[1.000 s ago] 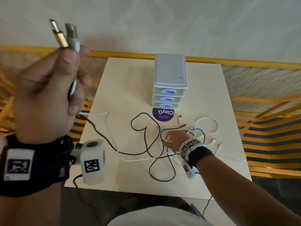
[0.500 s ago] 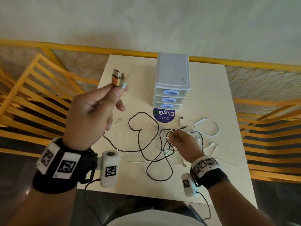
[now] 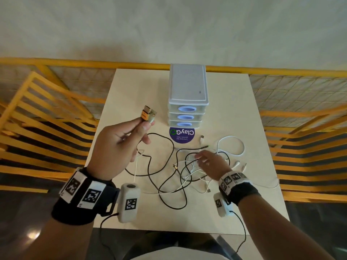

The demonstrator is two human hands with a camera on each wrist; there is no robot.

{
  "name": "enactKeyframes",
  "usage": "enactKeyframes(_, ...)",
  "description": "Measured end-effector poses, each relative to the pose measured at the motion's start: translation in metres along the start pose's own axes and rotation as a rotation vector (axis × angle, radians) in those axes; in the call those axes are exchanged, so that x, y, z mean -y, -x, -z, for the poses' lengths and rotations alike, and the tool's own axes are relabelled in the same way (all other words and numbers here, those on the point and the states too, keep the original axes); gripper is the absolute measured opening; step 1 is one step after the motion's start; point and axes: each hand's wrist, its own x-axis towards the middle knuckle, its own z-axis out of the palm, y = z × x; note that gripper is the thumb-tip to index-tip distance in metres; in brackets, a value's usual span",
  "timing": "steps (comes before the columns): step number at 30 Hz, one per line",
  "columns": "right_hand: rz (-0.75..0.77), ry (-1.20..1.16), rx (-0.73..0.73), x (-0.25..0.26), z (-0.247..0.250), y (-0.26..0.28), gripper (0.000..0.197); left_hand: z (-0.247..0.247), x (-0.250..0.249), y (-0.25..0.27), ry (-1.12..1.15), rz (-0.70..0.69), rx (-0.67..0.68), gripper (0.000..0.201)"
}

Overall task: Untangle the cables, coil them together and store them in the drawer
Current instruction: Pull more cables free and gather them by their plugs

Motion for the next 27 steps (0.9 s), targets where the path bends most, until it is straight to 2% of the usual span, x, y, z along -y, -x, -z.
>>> enactKeyframes(2,-0.095,0.013,-0.133,0.004,0.015,-0.021,0.015,0.002,0.001,0.001,-0.001,0.0,0.005,0.027)
enactKeyframes(4,-0.218,0.035,-0.198,0.007,0.027,-0.051,0.025,0.003,0.004,0.003,0.002,-0.001,0.011,0.027)
enactKeyframes(7,-0.333,0.176,-0.149,0.006,0.036,-0.088,0.053,0.001,0.008,0.007,0.016,0.022,0.023,0.026)
enactKeyframes(9,-0.365,0.275,-0.117,0.006,0.033,-0.102,0.06,0.0,0.011,0.011,0.028,0.038,0.035,0.026)
enactKeyframes(15,-0.366,0.385,-0.118,0.008,0.018,-0.118,0.04,0.0,0.028,0.019,0.059,0.078,0.045,0.022)
enactKeyframes(19,-0.246,0.22,-0.246,0.033,0.03,-0.104,0.032,-0.001,0.036,0.017,0.077,0.117,-0.002,0.022)
enactKeyframes(23,0.117,-0.031,-0.373,0.069,0.044,-0.055,0.021,-0.011,0.037,0.01,0.162,0.175,-0.061,0.029)
enactKeyframes(27,0.333,-0.186,-0.381,0.11,0.041,0.004,0.011,-0.032,0.036,0.002,0.171,0.111,-0.111,0.031)
